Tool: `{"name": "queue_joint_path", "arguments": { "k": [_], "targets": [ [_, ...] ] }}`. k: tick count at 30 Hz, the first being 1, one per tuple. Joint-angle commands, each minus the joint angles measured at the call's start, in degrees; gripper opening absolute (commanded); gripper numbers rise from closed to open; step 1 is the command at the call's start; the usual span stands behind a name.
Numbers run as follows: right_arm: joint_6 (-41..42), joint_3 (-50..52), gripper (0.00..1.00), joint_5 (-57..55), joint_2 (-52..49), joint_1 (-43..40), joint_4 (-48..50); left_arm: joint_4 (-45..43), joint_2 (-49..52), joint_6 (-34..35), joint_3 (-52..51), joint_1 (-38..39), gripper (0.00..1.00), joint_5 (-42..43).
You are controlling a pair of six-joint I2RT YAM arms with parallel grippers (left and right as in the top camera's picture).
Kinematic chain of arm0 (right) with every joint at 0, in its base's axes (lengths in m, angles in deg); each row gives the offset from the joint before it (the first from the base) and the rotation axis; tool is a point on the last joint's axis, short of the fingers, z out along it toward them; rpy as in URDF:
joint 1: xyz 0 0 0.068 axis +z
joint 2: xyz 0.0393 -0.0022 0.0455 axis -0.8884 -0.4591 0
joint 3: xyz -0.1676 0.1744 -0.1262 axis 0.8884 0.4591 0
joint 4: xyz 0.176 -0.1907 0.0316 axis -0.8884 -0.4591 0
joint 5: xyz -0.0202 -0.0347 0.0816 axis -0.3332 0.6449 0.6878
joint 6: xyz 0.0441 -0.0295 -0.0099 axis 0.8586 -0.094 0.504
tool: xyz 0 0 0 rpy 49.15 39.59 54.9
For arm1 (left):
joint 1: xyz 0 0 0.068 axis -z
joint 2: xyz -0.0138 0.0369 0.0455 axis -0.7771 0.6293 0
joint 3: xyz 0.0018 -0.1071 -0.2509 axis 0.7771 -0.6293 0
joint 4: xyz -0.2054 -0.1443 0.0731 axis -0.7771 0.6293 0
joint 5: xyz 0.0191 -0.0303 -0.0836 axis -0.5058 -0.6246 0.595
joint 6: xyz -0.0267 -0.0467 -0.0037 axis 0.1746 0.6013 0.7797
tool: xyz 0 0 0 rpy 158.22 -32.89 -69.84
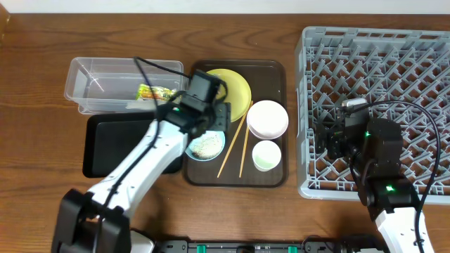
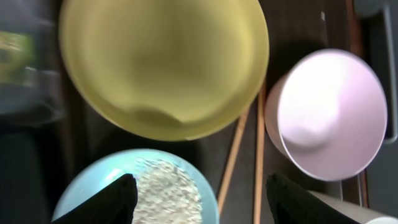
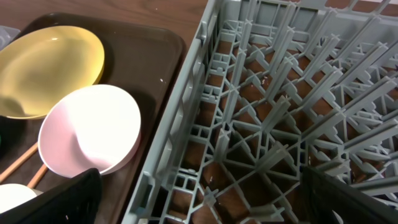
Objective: Sort waste into correct bins and load items into the dishwasher rack
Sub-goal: 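Grasp the rim of the light-blue rice bowl with left gripper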
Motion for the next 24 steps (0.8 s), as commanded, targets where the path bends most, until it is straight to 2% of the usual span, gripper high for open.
{"name": "queue_joint_path", "arguments": {
  "k": [1, 11, 16, 22, 24],
  "targets": [
    [0.81, -1.31, 0.99, 0.42, -0.02, -0.44, -0.11, -0.07, 2.95, 1.16, -0.72, 2.19, 0.69, 0.11],
    [0.79, -1.31, 0.99, 0.42, -0.02, -0.44, -0.66, 0.74, 11.15, 6.16, -0.72, 3.28, 0.59, 0.17],
    [0.79, -1.31, 0.99, 0.42, 0.0, -0.44, -0.66, 0.76, 13.57, 6.12, -0.72, 3.34, 0.54, 0.17],
    [0.79, -1.31, 0.99, 0.42, -0.02, -0.44, -0.68, 0.52, 14.43, 6.14, -0.72, 3.34, 0.38, 0.17],
    [0.79, -1.31, 0.99, 0.42, -0.02, -0.44, -0.66, 0.5, 14.4, 6.14, -0.72, 3.34, 0.36, 0.17]
  ]
}}
